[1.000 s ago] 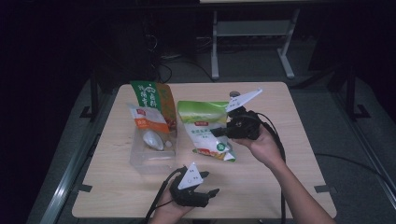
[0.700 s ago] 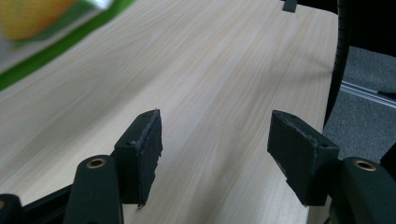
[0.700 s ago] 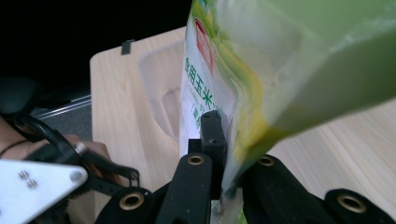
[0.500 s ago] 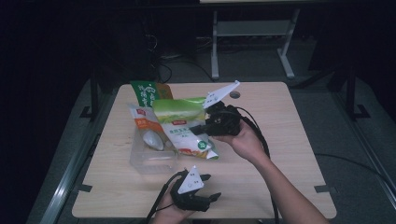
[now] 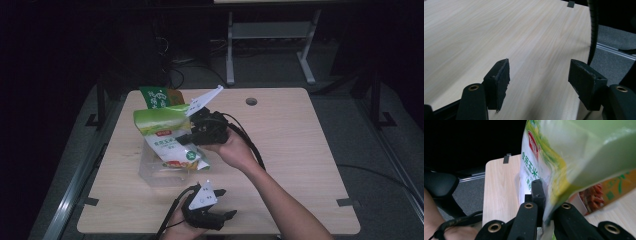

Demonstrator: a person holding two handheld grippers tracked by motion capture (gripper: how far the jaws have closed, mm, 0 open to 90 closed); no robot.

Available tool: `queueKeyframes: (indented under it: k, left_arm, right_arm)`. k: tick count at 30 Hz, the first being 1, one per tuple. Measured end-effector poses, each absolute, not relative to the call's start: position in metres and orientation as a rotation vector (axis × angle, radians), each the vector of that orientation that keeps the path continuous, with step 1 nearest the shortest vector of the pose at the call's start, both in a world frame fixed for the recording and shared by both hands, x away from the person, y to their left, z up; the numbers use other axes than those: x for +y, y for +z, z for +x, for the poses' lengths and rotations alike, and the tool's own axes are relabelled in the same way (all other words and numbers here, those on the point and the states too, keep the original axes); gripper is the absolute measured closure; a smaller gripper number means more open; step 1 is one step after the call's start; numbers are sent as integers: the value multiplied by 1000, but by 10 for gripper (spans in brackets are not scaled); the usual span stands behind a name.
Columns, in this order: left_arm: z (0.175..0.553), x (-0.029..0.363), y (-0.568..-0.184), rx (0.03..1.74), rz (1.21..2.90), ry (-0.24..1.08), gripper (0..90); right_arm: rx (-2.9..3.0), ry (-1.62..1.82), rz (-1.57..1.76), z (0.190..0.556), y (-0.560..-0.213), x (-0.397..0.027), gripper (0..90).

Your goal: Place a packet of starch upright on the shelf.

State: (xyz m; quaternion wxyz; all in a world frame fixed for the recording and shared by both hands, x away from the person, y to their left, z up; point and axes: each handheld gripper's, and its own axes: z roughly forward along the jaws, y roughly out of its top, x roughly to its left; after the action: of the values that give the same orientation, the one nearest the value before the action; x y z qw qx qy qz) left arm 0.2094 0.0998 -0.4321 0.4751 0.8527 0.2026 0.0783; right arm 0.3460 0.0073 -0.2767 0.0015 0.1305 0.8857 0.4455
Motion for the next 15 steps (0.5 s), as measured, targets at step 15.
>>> queueKeyframes:
  k: [15]
  left_arm:
    - [202,108,-433,487,2101,203,314]
  right_arm:
    - [2828,1397,377,362,-307,63,897]
